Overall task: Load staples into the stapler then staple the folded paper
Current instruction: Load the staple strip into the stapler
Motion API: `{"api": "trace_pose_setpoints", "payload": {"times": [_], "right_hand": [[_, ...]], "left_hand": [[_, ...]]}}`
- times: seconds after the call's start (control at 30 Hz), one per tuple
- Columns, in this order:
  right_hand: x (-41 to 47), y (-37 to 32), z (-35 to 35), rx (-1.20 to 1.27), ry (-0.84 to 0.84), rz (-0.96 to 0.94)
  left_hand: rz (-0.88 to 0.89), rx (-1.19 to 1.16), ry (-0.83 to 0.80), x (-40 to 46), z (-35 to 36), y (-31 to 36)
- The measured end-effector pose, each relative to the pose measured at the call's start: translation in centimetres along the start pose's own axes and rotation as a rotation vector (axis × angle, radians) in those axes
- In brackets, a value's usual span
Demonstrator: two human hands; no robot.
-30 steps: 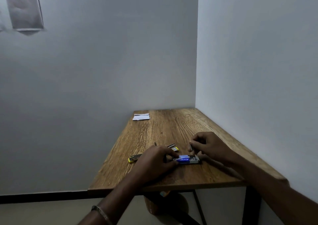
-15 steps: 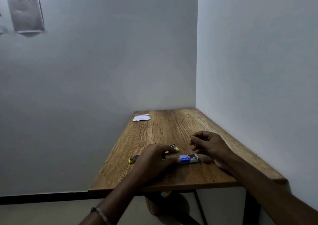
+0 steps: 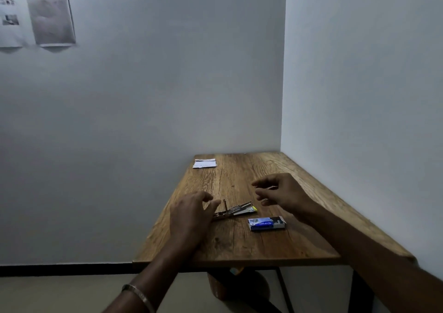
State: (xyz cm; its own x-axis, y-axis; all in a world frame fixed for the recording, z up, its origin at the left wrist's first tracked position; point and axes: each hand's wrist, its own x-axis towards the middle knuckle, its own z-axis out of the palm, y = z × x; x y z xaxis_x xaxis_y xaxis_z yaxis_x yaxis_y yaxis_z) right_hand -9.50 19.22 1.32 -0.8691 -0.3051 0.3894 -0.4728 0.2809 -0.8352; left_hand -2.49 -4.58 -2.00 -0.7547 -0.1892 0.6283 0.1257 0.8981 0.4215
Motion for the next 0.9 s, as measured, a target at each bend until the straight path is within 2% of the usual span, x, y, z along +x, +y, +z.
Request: {"api": "trace_pose_setpoints", "payload": {"times": [0.1, 0.27, 0.9], "right_hand": [[1.5, -1.0, 1.6, -0.35, -0.07, -0.181], [2.6, -1.3, 3.6, -0.578, -0.23, -0.292], [3.5, -0.2, 3.7, -0.573, -0.323, -0.341]], "left_hand": [[0.025, 0.062, -0.147, 0.1, 0.4, -0.1], [0.139, 0.112, -0.25, 0.0, 0.7, -0.2], [0.162, 0.003, -0.226, 0.0, 0.9, -0.3]]}}
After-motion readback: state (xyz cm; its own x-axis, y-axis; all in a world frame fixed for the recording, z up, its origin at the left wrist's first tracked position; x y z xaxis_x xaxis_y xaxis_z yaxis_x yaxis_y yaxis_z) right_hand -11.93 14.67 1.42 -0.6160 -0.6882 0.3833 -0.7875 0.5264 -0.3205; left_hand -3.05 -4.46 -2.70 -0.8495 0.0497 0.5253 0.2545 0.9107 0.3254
